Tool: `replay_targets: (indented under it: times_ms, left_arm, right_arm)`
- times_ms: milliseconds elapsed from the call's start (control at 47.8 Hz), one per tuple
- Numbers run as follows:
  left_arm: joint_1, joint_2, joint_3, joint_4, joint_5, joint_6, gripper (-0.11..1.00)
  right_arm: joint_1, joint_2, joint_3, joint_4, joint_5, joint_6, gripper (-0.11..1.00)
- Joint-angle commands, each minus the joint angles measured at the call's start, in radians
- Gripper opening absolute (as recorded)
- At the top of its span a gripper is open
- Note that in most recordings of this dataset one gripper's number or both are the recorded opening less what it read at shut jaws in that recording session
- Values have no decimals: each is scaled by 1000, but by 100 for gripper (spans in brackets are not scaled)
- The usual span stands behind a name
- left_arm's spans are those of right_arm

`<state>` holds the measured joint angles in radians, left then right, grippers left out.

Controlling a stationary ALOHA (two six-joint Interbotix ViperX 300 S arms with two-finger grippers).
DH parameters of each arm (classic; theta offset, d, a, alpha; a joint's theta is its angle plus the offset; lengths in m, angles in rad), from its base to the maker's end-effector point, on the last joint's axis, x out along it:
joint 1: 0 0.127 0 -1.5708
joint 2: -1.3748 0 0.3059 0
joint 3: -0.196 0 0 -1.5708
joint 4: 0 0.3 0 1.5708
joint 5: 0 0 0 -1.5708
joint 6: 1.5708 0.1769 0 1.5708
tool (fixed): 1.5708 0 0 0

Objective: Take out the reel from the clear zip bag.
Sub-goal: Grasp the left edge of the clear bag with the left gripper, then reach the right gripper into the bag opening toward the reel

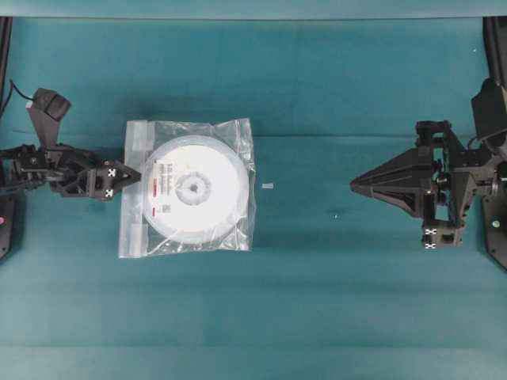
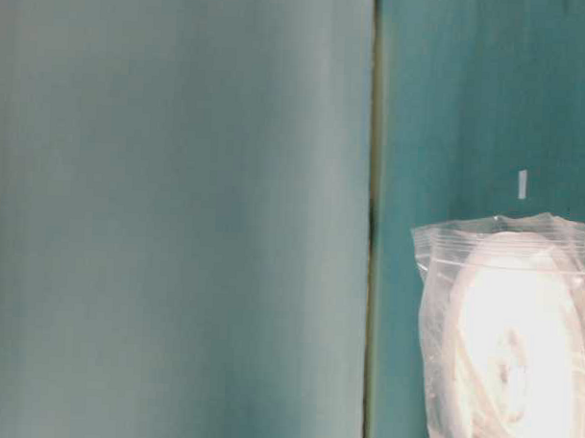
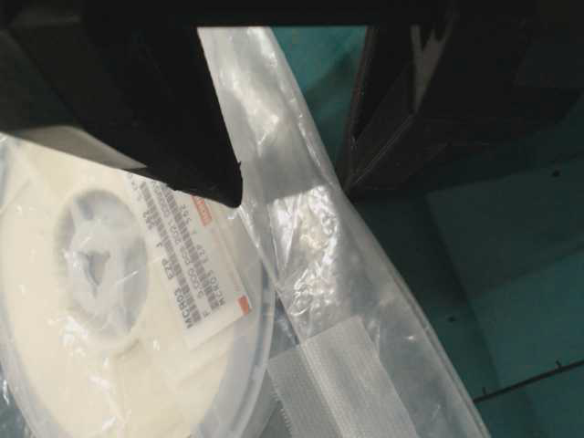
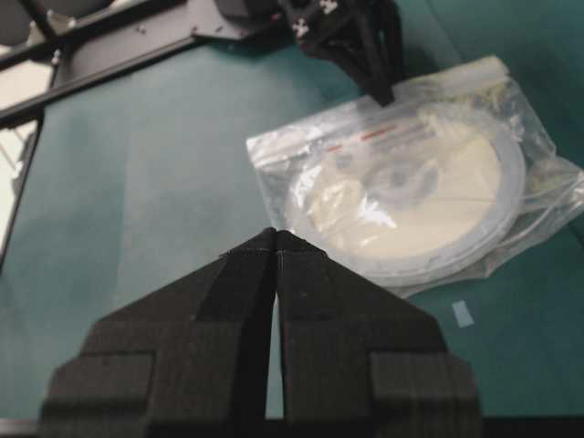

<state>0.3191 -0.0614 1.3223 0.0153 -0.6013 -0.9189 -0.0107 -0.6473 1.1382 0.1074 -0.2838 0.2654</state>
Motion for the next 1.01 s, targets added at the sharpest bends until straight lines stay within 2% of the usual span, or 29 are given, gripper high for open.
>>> replay_targets:
  times_ms: [0, 63, 126, 335, 398, 461, 545, 628, 859, 921, 984]
  left_arm:
    - [3, 2, -17, 3, 5, -2, 83]
    - [3, 2, -23, 2, 15, 0, 78]
    - [3, 3, -28, 3, 25, 3, 69]
    - [3, 8, -48, 3, 64, 21, 16]
    - [3, 11, -52, 2, 74, 25, 5]
    - [3, 11, -57, 3, 84, 28, -3]
    - [3, 11, -57, 3, 91, 28, -8]
    - [3, 11, -57, 3, 91, 28, -8]
    - [3, 11, -55, 3, 91, 28, -8]
    - [3, 11, -55, 3, 91, 26, -8]
    - [3, 11, -55, 3, 91, 26, -8]
  right_arm:
    - [-2, -2, -9, 2, -5, 11, 0]
    - [-2, -2, -9, 2, -5, 11, 0]
    - [-2, -2, -9, 2, -5, 11, 0]
    - [-2, -2, -9, 3, -5, 12, 0]
    - [-3, 0, -9, 15, -5, 14, 0]
    - [-5, 3, -9, 57, 2, 20, 0]
    - [-15, 8, -9, 140, 25, 38, 0]
    - [-28, 12, -9, 201, 54, 54, 0]
    - [-38, 34, -11, 258, 100, 91, 5]
    - [-44, 52, -12, 291, 106, 118, 10]
    - [-46, 72, -15, 319, 107, 153, 21]
